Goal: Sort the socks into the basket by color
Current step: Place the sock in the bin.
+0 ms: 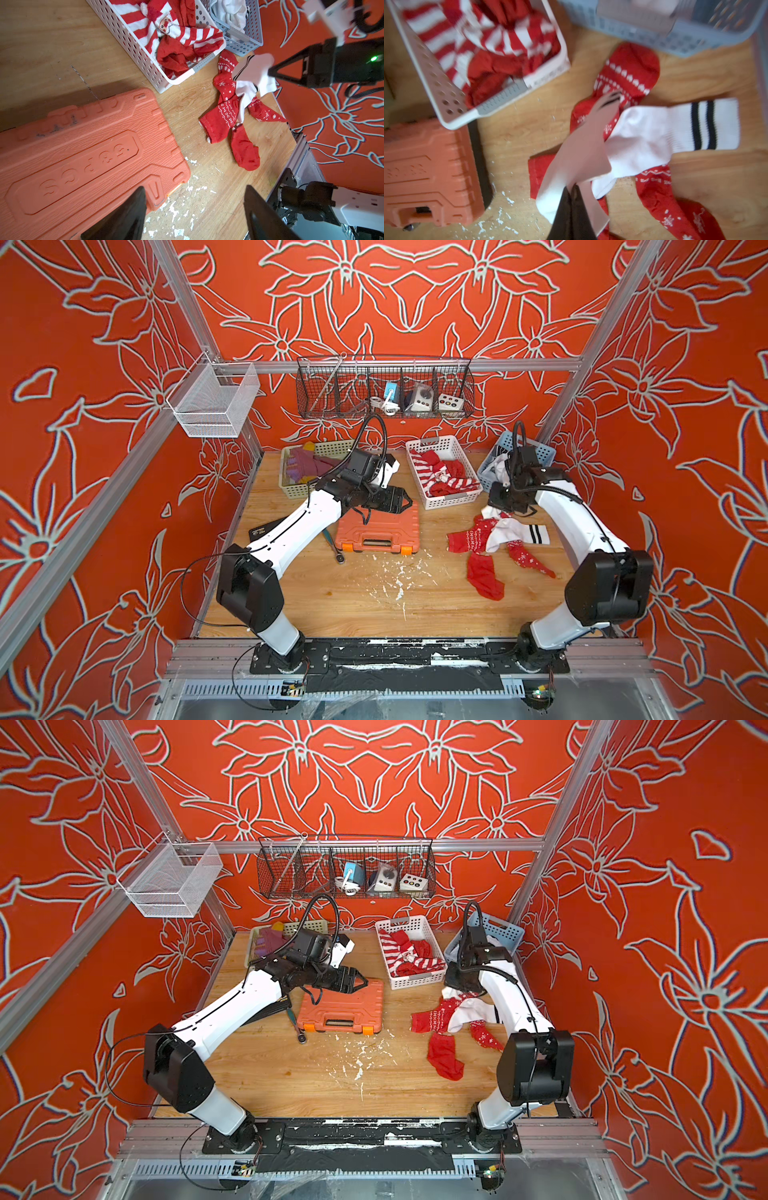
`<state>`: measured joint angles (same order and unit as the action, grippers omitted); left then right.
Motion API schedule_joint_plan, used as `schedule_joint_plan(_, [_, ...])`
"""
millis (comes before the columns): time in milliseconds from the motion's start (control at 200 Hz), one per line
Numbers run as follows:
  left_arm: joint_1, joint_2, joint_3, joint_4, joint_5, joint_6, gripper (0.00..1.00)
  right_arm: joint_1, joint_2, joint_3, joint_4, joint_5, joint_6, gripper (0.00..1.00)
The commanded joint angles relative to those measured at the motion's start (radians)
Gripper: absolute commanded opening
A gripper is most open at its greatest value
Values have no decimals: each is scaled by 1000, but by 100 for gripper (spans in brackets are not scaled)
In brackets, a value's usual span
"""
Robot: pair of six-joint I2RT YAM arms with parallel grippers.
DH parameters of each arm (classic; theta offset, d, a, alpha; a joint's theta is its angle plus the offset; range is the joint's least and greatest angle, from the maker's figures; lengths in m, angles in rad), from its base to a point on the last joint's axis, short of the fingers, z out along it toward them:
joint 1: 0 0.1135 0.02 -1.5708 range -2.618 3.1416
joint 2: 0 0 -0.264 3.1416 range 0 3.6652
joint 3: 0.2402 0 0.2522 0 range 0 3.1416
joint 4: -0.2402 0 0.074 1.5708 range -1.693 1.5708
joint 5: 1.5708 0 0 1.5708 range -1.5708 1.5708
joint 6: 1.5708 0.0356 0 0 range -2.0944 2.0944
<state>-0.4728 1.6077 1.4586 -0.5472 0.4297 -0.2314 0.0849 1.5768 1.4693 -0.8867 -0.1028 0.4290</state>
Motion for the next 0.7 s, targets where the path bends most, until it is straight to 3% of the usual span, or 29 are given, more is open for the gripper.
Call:
schedule_joint_plan(0, [-4, 8, 27, -2, 12, 15, 72, -19, -4, 107, -14, 77, -4, 0])
schedule_joint_plan(180, [-4, 1, 21, -5, 26, 15, 72, -100, 126, 304, 51, 96, -9, 0])
schedule_joint_plan(400, [-4, -15, 0, -6, 38, 18, 72, -178, 398, 564, 106, 40, -34, 0])
schedule_joint_plan(696, [-16, -29, 6, -30, 39, 27, 73, -226, 710, 717, 80, -52, -55, 0])
